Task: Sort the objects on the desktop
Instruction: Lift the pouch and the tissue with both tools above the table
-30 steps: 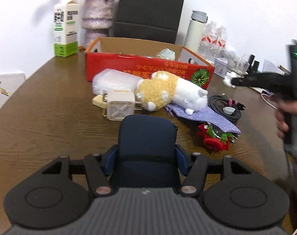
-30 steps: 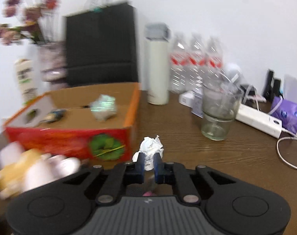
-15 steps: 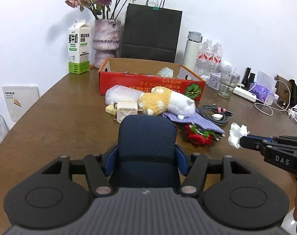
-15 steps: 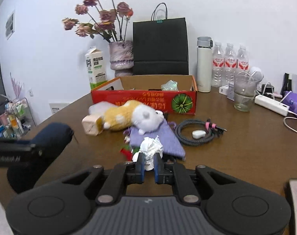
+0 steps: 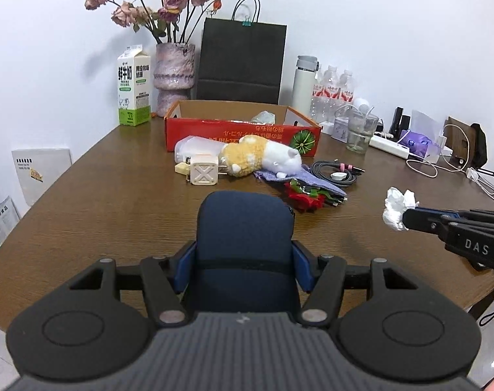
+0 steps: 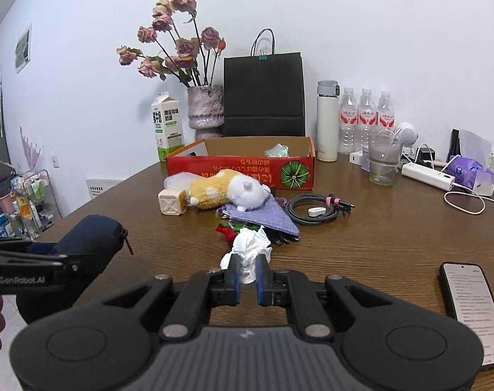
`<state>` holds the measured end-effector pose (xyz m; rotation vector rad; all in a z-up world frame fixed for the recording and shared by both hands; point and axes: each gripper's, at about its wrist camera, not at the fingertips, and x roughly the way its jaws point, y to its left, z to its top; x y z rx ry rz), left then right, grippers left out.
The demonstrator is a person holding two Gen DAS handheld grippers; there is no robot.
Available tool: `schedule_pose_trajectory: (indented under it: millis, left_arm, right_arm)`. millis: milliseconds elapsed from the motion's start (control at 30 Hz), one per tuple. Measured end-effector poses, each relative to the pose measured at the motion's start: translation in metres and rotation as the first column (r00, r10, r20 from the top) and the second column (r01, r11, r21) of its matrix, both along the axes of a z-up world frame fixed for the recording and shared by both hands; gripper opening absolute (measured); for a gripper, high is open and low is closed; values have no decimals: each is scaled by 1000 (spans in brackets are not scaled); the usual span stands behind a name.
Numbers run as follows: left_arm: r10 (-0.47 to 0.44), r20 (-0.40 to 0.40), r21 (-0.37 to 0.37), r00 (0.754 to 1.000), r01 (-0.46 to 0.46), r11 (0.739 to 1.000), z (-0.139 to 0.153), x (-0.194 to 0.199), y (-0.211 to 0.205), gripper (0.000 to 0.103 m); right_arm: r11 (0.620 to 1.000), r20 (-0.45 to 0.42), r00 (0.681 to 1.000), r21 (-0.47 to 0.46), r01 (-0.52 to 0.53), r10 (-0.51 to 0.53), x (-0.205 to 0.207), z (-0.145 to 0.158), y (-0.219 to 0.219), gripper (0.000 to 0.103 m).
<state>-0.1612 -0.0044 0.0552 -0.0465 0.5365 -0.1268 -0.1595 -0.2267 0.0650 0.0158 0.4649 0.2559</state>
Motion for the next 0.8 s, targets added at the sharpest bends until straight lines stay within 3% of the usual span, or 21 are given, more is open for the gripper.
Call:
schedule_pose_trajectory:
  millis: [367,800]
  left_arm:
    - [13,-16,-17,1000,-14,1000,-2,10,3,62]
    - [36,-13,-7,999,-36,999,3,83,11,62]
  right_arm:
    - [1000,-3,1000,-4,-9,9,4,-3,10,8]
    - [1000,-20,1000,4,-2,2,72,-10,16,8]
